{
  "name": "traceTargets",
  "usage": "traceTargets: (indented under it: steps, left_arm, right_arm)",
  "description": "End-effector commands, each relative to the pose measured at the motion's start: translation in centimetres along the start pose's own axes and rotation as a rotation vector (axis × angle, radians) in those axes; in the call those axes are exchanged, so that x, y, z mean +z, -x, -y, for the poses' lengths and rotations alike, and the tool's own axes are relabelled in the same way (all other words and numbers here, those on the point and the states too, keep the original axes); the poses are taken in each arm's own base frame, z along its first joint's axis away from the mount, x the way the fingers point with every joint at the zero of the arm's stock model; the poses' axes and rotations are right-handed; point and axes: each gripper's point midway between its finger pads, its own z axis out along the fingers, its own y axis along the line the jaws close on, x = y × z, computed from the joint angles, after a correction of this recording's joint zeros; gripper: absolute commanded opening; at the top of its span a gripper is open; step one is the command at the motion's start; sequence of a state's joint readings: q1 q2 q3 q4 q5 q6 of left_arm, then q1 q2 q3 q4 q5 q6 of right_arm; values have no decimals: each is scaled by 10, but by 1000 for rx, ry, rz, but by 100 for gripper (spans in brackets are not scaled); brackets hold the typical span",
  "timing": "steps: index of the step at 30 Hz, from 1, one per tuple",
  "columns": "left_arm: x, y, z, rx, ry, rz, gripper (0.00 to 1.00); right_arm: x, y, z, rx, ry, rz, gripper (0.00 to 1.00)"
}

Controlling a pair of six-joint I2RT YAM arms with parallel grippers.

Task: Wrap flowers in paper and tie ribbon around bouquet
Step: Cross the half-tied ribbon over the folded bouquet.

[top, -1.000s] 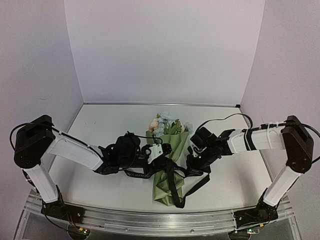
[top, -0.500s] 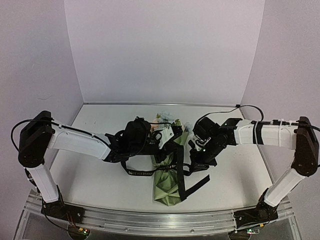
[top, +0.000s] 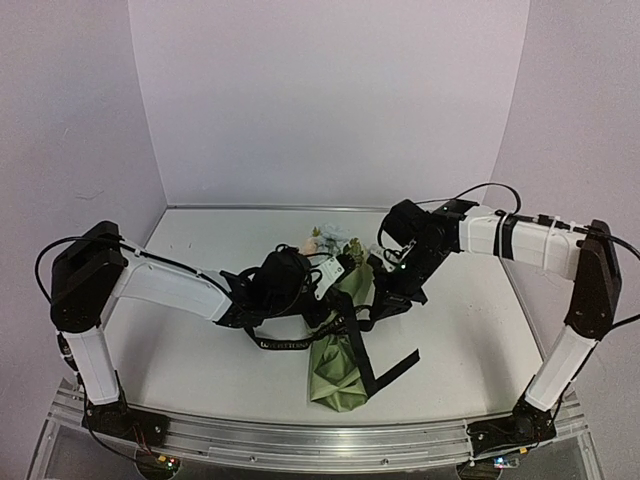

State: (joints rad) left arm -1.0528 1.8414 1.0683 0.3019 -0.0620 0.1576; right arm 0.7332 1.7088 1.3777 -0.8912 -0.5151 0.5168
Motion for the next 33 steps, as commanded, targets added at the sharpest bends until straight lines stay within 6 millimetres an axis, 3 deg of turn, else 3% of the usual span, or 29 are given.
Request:
traceTargets:
  steps: [1, 10, 21, 33]
  left_arm:
    - [-6, 8, -25, -73, 99, 27, 4]
    - [-28, -12, -31, -102, 150, 54, 5]
    - [-48, -34, -37, -132, 193, 107, 7]
    - [-60, -33, -24, -152, 117, 174, 17]
  right_arm:
    - [-3, -2, -4, 0, 8, -62, 0]
    - [-9, 15, -6, -17, -33, -64, 0]
    - [-13, 42, -25, -53, -32, -83, 0]
    - [-16, 36, -24, -79, -28, -99, 0]
